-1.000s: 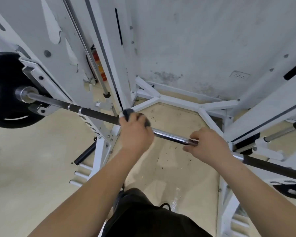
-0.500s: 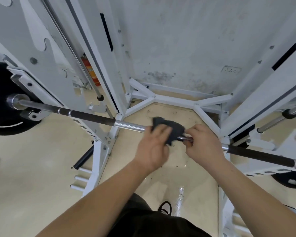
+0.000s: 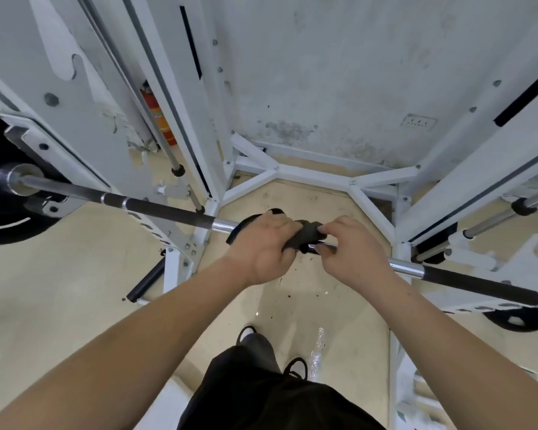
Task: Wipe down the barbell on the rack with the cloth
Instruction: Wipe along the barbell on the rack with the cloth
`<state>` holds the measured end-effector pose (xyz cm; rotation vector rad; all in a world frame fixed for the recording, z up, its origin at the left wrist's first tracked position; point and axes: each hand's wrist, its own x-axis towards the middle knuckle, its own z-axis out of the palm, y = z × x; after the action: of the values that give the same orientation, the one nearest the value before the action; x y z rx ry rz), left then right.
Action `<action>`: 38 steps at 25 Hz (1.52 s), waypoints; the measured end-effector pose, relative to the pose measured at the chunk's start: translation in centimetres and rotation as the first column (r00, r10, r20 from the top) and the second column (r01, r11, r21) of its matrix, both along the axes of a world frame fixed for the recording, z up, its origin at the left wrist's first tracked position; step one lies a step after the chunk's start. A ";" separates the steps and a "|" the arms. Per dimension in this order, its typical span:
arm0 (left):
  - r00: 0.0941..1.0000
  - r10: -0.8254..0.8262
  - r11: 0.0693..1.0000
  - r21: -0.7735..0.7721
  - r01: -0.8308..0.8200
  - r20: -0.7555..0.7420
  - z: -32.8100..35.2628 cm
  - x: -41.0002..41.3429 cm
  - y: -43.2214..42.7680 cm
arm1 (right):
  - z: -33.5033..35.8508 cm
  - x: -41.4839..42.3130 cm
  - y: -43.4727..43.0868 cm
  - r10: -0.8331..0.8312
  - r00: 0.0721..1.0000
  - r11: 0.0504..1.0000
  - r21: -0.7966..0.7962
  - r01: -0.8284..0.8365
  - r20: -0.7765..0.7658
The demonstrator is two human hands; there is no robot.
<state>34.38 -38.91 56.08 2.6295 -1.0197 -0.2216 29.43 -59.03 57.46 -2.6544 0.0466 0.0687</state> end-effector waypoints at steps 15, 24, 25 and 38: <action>0.970 0.241 0.934 0.275 -0.230 -0.009 0.1 -0.4 -4.0 | 0.9 -7.8 -13.5 -0.229 0.969 0.922 -0.339 0.186 -0.094; 0.995 0.100 0.949 0.298 -0.099 0.012 1.1 -7.0 -20.0 | -0.5 -8.6 -16.6 -0.185 0.982 0.955 -0.232 0.187 0.029; 0.992 0.119 0.941 0.315 -0.128 0.048 1.1 -6.5 -18.3 | -0.4 -8.6 -16.7 -0.167 0.985 0.956 -0.239 0.170 0.032; 0.972 0.137 0.991 -0.030 -0.134 0.192 -3.0 -9.7 -19.6 | -0.1 -8.8 -17.2 -0.206 0.979 0.965 -0.168 0.202 -0.002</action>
<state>24.71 -58.49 53.05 2.7333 -0.8892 0.0756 20.67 -76.24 57.37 -2.8000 0.3464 0.0237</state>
